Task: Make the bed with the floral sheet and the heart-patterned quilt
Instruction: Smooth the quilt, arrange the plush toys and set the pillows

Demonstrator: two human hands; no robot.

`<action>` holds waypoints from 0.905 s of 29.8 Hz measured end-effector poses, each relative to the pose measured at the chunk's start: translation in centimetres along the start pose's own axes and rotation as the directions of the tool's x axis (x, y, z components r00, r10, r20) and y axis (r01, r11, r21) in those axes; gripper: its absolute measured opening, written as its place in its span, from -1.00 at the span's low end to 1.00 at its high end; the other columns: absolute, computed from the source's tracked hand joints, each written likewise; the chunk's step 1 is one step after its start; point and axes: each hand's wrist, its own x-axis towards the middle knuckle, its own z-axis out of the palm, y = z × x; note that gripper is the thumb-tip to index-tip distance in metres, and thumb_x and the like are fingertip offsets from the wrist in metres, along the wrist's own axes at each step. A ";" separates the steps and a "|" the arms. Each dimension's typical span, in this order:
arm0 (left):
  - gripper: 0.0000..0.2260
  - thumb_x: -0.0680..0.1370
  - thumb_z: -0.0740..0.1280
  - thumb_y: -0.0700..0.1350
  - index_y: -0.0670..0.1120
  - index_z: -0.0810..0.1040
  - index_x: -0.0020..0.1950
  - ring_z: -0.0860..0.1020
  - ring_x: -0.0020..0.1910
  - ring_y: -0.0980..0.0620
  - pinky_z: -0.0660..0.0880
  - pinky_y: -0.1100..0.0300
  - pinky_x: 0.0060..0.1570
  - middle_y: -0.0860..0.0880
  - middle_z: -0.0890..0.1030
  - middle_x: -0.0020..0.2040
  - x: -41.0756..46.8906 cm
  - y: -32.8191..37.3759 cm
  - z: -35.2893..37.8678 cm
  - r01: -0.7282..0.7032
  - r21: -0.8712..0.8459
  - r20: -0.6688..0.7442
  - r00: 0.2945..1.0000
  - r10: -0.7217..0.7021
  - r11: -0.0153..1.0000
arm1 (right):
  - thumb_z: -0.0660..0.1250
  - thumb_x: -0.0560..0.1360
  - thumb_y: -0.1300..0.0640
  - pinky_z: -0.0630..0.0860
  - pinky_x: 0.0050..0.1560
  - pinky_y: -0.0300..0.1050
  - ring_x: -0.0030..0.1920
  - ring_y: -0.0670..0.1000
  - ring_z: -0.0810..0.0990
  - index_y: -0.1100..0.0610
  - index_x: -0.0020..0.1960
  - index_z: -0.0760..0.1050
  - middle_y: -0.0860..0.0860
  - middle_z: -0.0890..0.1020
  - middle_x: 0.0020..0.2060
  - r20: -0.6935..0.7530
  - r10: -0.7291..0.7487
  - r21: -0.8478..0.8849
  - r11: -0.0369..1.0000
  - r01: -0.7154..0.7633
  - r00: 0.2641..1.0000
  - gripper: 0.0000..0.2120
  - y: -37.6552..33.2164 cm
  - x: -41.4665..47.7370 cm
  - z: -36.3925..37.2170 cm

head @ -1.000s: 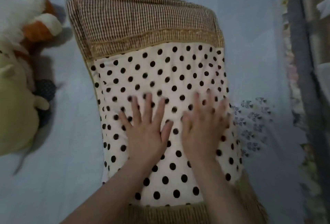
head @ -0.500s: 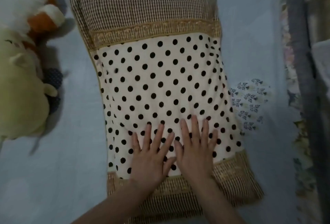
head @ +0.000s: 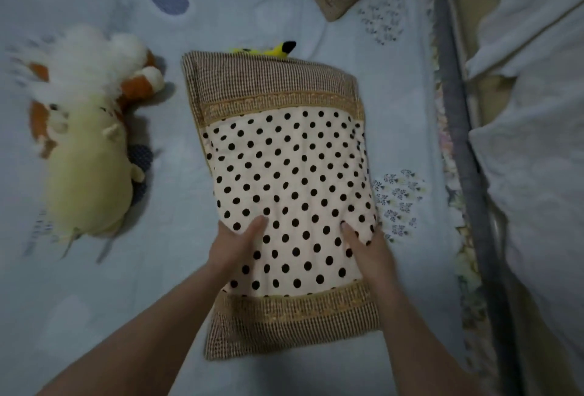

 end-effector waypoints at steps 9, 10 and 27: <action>-0.25 0.36 0.41 0.33 -0.06 0.44 0.42 0.54 0.24 -0.10 0.48 -0.11 0.26 -0.07 0.58 0.28 -12.1 8.2 -9.1 -0.387 -0.020 -0.102 0.918 0.384 0.922 | 0.35 0.56 -0.03 0.36 0.07 -0.21 0.10 -0.04 0.51 0.14 0.34 0.48 -0.03 0.58 0.13 -0.389 -0.265 0.188 0.915 0.357 0.883 -0.58 -6.6 -17.1 -5.8; -0.29 0.37 0.42 0.31 -0.06 0.47 0.39 0.55 0.22 -0.09 0.48 -0.09 0.24 -0.07 0.59 0.26 -13.3 8.7 -10.2 -0.426 -0.012 -0.089 0.901 0.424 0.904 | 0.35 0.56 -0.02 0.35 0.04 -0.23 0.07 -0.07 0.49 0.13 0.33 0.49 -0.08 0.56 0.07 -0.428 -0.258 0.209 0.904 0.372 0.866 -0.60 -6.7 -19.4 -6.1; -0.19 0.54 0.03 0.41 0.06 -0.27 0.60 -0.08 0.58 -0.24 0.02 -0.22 0.50 -0.12 -0.10 0.62 -15.3 5.4 -15.9 -0.470 0.798 0.248 0.827 0.505 0.377 | 0.01 0.65 -0.15 0.14 0.52 -0.01 0.58 0.00 -0.02 -0.05 0.59 -0.29 -0.07 -0.11 0.60 -0.318 -0.104 0.141 0.978 0.155 0.943 -0.33 -0.7 -31.3 3.2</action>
